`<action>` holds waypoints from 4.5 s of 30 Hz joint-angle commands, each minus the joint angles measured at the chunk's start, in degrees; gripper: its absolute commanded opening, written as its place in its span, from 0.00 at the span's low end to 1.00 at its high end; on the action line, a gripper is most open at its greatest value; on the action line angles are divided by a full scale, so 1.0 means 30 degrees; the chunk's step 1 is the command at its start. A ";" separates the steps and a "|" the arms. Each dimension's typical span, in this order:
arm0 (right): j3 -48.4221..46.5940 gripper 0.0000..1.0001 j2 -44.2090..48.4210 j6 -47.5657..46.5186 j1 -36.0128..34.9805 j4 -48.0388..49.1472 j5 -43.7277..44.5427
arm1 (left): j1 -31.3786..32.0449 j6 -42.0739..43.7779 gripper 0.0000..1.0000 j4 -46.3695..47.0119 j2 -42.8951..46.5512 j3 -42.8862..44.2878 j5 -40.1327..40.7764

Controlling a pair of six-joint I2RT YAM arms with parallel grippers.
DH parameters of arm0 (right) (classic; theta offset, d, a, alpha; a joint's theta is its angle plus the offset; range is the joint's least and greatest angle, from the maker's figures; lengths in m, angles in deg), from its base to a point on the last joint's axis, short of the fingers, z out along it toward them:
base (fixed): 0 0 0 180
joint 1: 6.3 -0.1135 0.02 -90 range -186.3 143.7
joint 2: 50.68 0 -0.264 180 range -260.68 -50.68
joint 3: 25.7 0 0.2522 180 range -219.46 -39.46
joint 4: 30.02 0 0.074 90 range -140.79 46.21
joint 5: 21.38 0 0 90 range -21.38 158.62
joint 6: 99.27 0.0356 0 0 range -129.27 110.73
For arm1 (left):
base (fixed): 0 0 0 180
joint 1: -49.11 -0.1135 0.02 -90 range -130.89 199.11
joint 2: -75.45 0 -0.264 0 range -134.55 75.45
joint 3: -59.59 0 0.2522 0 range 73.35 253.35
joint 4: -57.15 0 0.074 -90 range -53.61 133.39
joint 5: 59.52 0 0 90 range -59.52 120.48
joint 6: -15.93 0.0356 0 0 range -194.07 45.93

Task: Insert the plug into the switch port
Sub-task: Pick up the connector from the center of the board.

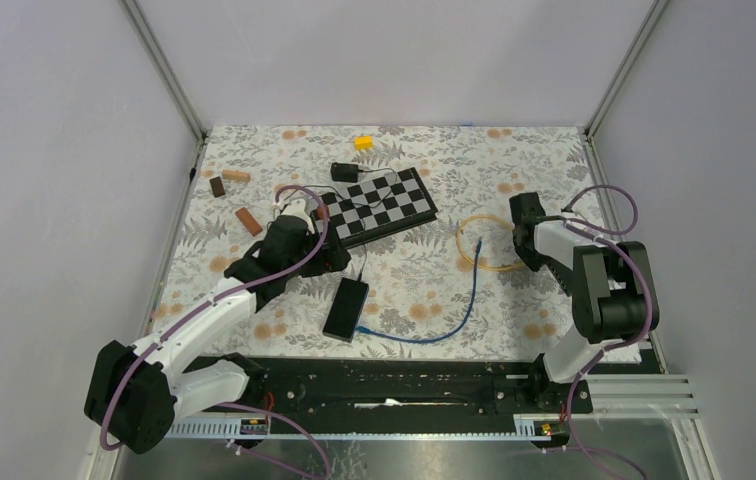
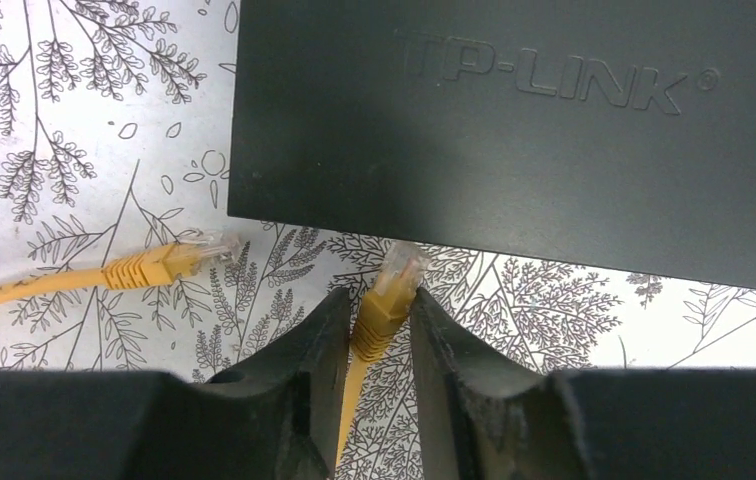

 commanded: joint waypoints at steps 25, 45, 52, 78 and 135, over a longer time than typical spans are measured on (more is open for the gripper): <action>-0.4407 0.00 0.6307 -2.5124 -0.4541 1.8737 0.4491 | -0.0151 0.1207 0.94 -0.0902 -0.0158 0.5451 0.0338; -0.2294 0.00 1.2907 -2.3490 -0.5577 1.6913 -2.9729 | -0.0208 0.5695 0.93 0.1846 0.3360 1.2787 -0.9047; -0.2659 0.00 1.3452 -2.3490 -0.5575 2.0076 -3.1256 | -0.0208 0.5358 0.92 0.5767 0.3739 1.1434 -1.3983; -0.1690 0.00 1.4945 -2.3490 -0.5578 2.2856 -3.4702 | 0.7199 0.9909 0.88 0.7270 0.1151 1.2467 -1.1438; -0.3472 0.00 0.9476 -2.3490 -0.8761 2.1515 -4.1187 | 1.0694 2.5879 0.44 -0.6283 -0.0721 1.5945 -1.0389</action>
